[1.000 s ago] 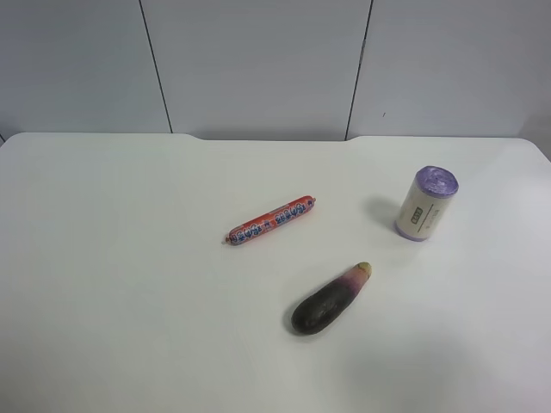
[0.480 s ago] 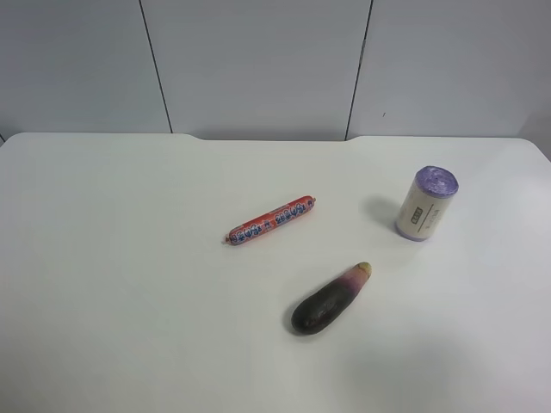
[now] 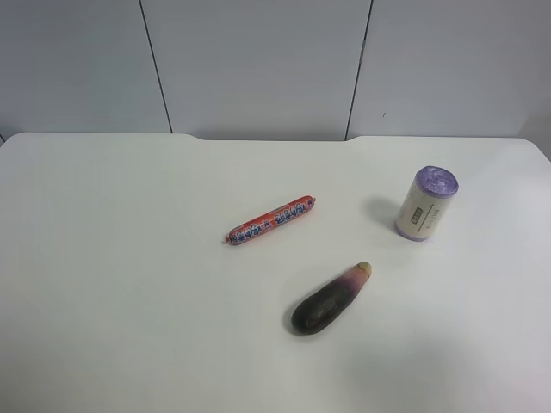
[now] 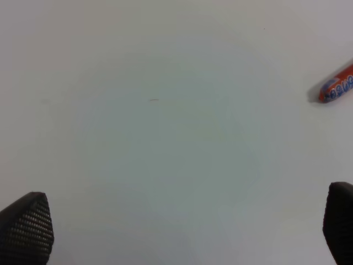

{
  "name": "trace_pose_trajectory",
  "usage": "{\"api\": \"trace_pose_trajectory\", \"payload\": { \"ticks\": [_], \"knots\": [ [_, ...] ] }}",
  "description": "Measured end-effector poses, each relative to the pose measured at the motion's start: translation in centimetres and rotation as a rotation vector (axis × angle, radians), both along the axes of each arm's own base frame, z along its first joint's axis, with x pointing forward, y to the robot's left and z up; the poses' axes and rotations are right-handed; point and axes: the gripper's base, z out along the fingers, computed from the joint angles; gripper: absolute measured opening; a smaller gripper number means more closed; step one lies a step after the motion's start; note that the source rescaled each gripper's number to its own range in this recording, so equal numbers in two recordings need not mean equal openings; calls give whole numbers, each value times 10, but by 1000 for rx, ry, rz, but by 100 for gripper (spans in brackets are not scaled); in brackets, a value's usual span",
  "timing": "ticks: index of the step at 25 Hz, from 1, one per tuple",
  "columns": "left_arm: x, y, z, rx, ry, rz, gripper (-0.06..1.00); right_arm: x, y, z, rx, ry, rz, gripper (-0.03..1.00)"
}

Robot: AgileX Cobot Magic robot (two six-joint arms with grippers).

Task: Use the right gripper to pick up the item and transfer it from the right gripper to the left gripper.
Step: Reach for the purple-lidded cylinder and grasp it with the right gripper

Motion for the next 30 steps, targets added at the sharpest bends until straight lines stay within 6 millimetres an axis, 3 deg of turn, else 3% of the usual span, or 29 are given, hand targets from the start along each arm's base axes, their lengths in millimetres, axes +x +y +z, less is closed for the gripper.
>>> {"api": "trace_pose_trajectory", "payload": {
  "ticks": [19,24,30],
  "knots": [
    [0,0,0,0,0,0,100,7,2,5,-2,41,3,100],
    [0,0,0,-1,0,0,100,37,6,35,-23,145,0,100],
    [0,0,0,-1,0,0,100,93,14,73,-52,266,-4,100]
  ]
}}
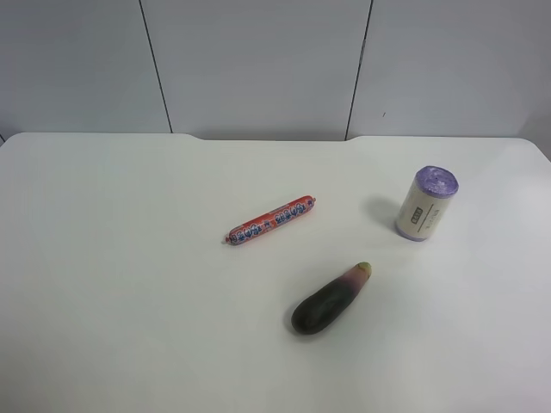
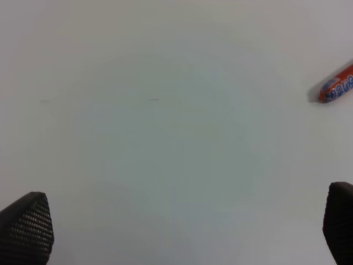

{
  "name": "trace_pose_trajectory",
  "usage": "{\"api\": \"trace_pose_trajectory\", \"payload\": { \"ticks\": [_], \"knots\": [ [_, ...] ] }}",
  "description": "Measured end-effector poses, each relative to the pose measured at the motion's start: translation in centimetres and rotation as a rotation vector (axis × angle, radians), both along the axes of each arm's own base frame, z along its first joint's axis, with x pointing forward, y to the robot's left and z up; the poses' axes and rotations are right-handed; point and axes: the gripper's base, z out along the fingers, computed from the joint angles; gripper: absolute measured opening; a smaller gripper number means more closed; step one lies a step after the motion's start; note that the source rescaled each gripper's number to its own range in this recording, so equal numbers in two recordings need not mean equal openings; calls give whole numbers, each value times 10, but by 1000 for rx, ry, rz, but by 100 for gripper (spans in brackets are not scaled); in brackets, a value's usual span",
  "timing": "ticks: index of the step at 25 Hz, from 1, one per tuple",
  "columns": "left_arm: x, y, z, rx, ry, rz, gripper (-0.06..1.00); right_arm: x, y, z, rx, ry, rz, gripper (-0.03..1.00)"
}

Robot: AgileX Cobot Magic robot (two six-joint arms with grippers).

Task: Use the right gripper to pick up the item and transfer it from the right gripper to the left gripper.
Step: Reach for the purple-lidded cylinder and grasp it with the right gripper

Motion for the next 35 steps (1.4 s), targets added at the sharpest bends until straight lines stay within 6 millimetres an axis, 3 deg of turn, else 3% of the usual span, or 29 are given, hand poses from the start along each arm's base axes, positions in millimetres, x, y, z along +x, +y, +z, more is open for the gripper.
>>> {"api": "trace_pose_trajectory", "payload": {
  "ticks": [7,16,22,35],
  "knots": [
    [0,0,0,0,0,0,100,73,12,17,-19,120,0,100],
    [0,0,0,0,0,0,100,158,25,-2,-55,344,-1,100],
    [0,0,0,-1,0,0,100,198,32,-24,-74,461,-1,100],
    [0,0,0,-1,0,0,100,248,38,-72,-112,599,-2,100]
  ]
}}
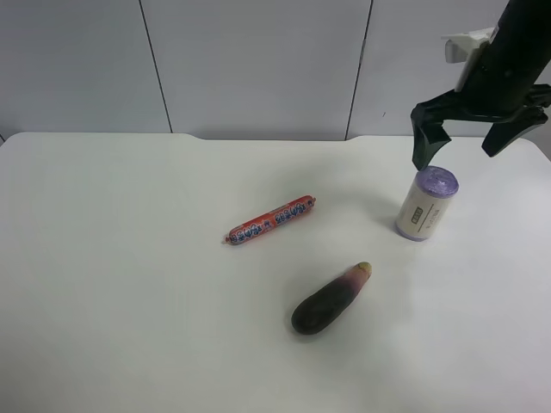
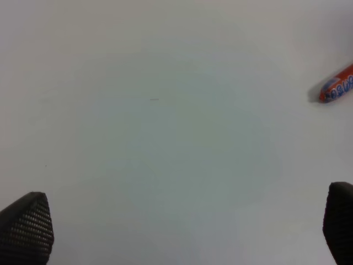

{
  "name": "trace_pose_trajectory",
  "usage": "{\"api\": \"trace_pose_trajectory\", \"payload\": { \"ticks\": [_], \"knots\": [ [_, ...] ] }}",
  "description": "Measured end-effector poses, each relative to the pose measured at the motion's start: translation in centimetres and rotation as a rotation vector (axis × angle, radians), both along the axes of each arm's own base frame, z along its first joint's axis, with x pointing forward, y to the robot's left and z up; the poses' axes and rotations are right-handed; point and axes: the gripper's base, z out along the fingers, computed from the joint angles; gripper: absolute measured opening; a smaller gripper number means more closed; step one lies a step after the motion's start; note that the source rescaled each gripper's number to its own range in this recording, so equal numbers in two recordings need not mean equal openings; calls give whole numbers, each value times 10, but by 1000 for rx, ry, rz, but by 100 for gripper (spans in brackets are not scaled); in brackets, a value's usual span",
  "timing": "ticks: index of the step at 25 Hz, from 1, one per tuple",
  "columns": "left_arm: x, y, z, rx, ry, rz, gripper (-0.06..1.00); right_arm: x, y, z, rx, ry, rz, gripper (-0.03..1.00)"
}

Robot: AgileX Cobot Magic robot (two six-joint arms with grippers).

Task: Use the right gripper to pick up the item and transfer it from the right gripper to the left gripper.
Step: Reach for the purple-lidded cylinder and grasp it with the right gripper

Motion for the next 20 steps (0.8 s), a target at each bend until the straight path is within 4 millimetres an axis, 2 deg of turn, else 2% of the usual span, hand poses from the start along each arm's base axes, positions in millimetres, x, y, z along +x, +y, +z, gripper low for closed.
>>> {"api": "trace_pose_trajectory", "payload": {
  "ticks": [9,16,20],
  "knots": [
    [0,0,0,-2,0,1,100,16,-2,-32,-50,69,8,100],
    [0,0,0,-2,0,1,100,27,-25,-49,-35,81,-63,100],
    [0,0,0,-2,0,1,100,33,-27,-58,2,75,-76,100]
  ]
}}
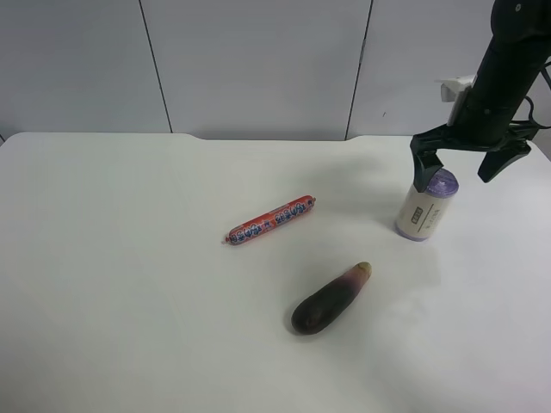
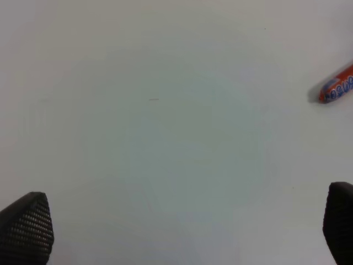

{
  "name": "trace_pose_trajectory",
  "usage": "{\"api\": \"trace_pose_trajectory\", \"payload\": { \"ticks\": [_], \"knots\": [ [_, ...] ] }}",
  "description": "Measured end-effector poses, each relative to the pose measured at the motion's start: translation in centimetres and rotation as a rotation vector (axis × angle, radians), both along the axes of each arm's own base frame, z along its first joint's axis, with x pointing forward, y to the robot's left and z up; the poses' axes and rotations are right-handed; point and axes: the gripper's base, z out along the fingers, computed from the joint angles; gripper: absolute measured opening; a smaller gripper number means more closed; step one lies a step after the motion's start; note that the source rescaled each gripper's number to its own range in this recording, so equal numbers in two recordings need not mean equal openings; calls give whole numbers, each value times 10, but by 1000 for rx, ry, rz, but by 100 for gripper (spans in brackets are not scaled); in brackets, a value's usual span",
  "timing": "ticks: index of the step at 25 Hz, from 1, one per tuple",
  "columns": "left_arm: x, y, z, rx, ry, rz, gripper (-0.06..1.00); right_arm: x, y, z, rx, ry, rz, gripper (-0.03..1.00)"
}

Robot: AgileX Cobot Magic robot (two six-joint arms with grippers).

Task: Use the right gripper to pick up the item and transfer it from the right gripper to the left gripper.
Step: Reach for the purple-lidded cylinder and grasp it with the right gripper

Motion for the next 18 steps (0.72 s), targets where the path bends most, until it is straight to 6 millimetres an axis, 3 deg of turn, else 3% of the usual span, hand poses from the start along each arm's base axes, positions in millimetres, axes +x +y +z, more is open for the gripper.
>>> {"api": "trace_pose_trajectory", "payload": {
  "ticks": [6,16,18],
  "knots": [
    [0,0,0,-1,0,0,100,9,2,-23,22,14,6,100],
    [0,0,0,-1,0,1,100,15,4,-41,29,34,3,100],
    [0,0,0,-1,0,1,100,15,4,-42,36,36,6,93]
  ]
}}
